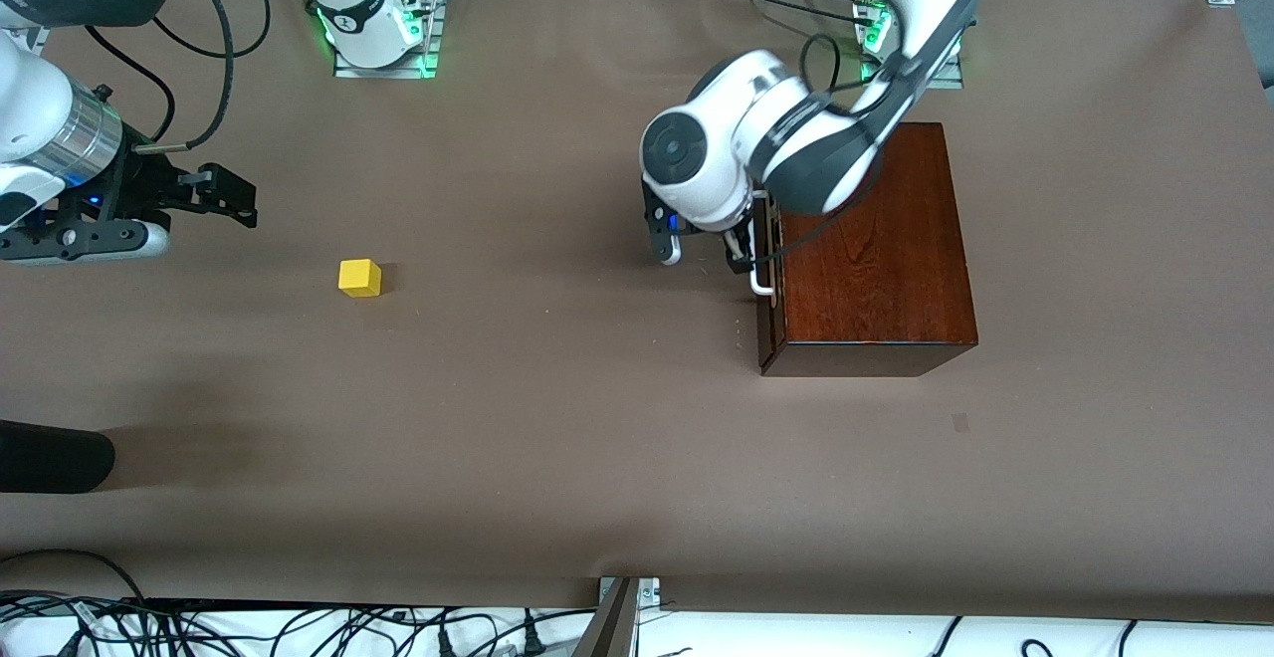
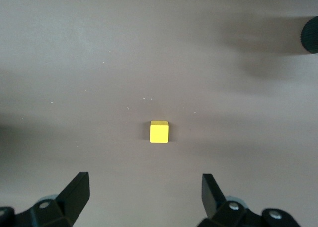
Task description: Open drawer, take yellow block, close drawer
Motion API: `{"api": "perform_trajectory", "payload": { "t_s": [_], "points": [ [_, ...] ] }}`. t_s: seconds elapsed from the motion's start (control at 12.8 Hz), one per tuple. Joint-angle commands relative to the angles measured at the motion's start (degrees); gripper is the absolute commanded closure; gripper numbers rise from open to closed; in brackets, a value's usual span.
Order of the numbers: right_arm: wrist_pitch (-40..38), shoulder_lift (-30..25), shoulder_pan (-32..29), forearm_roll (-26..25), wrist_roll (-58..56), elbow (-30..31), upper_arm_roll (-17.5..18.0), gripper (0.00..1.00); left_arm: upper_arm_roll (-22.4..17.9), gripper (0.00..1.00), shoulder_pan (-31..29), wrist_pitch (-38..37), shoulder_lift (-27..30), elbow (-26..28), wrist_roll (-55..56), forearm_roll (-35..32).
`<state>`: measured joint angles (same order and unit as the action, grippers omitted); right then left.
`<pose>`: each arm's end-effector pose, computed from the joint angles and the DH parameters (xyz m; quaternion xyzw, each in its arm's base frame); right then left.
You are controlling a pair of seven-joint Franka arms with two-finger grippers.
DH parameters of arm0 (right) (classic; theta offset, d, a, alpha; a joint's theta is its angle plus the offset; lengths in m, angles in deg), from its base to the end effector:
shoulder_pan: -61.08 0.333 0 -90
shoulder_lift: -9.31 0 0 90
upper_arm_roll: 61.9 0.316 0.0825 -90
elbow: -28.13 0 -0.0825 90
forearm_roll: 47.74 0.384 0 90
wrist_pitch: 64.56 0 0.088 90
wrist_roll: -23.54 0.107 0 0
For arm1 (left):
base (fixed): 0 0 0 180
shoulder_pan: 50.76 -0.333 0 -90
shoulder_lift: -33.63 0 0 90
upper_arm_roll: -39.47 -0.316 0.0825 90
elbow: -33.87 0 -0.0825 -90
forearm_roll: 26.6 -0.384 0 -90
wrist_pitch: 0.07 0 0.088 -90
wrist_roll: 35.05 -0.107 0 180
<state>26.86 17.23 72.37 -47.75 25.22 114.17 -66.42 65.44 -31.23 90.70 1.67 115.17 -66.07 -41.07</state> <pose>0.5926 0.0735 0.5798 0.9987 0.0447 -0.0215 0.0071 0.5176 -0.4156 0.3756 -0.7662 0.6206 0.1652 0.0248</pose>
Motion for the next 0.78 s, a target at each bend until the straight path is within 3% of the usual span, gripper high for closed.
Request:
{"api": "perform_trajectory", "payload": {
  "t_s": [0.0, 0.16, 0.47, 0.62, 0.7],
  "points": [
    [-1.4, -0.6, -0.3, -0.4, -0.6, -0.7, 0.5, 0.0, 0.2, 0.0, -2.8, -1.2, 4.9, -2.1, 2.0, 4.4],
    [-2.4, -0.6, -0.3, -0.5, -0.5, -0.7, 0.4, 0.0, -0.3, 0.0, -5.1, -1.5, 7.8, -3.4, 2.3, 4.1],
    [-2.6, -0.6, -0.2, -0.5, -0.7, -0.7, 0.2, 0.0, 0.0, 0.0, -17.1, -3.7, 11.7, -4.2, 3.1, 3.7],
    [-2.8, -1.3, -0.3, -0.3, -0.7, -0.7, -0.3, 0.0, -0.5, 0.0, -20.9, -9.0, 12.1, -12.2, 3.0, 3.4],
    [-2.8, -1.4, -0.3, -0.4, -0.6, -0.7, 0.1, 0.0, -2.1, 0.0, -22.9, -9.0, 12.3, -12.7, 3.4, 4.3]
  ]
}}
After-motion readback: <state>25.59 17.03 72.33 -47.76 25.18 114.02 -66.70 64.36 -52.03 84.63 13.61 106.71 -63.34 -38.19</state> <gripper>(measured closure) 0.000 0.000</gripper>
